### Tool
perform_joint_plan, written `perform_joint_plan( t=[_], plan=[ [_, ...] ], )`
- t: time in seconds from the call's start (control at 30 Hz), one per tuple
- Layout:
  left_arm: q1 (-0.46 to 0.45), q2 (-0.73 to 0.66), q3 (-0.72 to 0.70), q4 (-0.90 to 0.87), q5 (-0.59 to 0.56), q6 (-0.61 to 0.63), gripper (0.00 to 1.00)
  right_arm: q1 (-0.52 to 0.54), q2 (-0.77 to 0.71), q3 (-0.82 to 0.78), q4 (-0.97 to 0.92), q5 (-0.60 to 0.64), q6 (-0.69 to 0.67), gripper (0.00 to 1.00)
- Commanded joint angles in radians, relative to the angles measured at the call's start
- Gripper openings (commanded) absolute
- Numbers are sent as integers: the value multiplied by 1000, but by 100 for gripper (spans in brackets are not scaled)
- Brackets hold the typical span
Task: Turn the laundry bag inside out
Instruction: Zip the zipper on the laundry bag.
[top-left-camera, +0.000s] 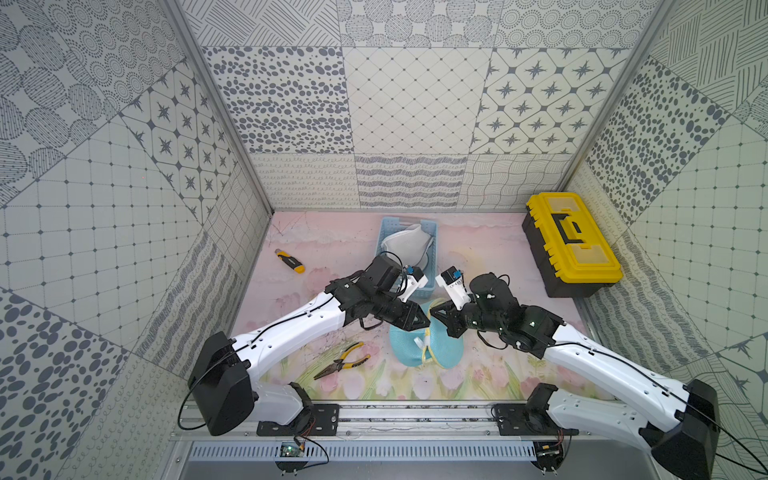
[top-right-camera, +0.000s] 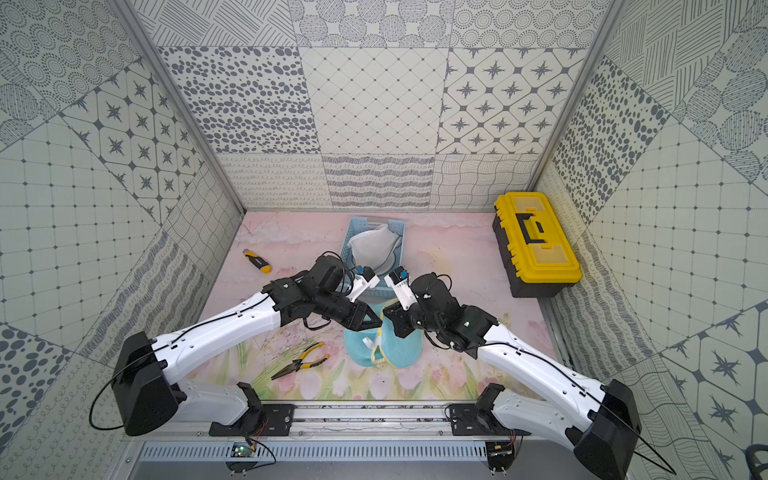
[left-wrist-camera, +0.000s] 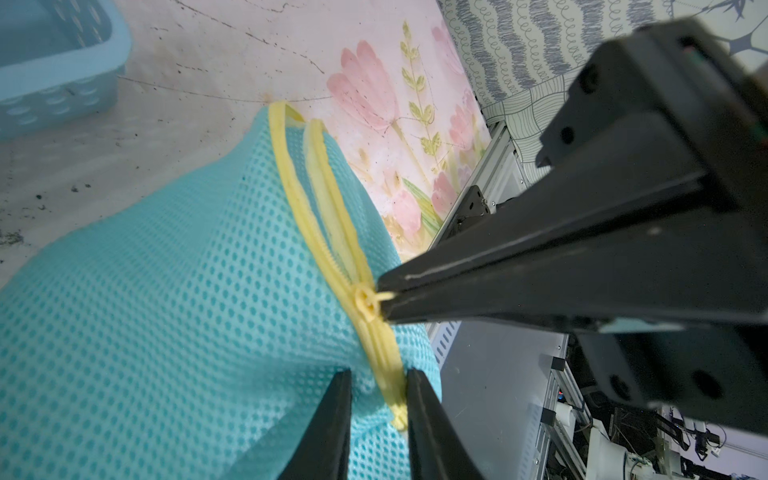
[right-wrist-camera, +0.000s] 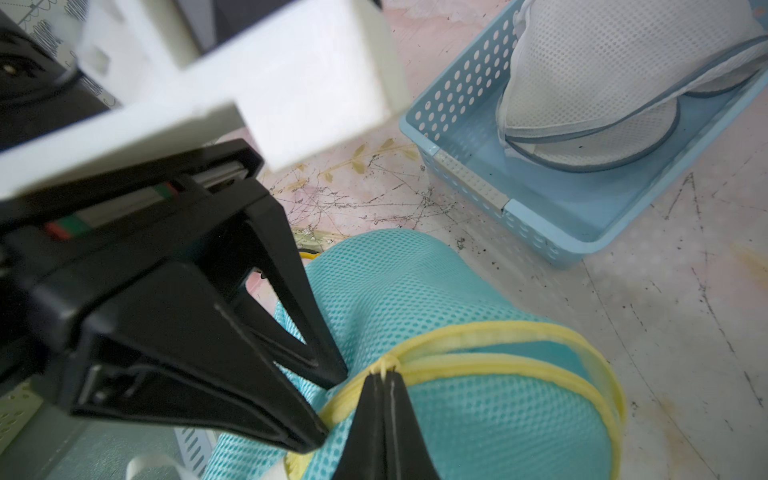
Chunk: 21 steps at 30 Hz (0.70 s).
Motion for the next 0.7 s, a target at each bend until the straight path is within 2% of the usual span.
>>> perform_joint_plan(
  t=[0.0, 0.13, 0.27, 0.5, 0.67],
  plan=[
    [-6, 6, -10, 1, 36, 12, 18, 11, -1, 22, 52, 15, 21, 0],
    [-6, 5, 0, -23, 16, 30, 0, 13, -6, 19, 52, 33, 32, 0],
    [-6, -9, -1, -42, 1, 43, 0, 13, -11, 14, 51, 88, 54, 0],
    [-6, -53, -12, -102, -25, 71, 0, -1, -1, 20, -8, 252, 100, 0],
    [-5, -75, -15, -152, -88, 82, 0, -46, -16, 2, -48, 287, 149, 0]
  ],
)
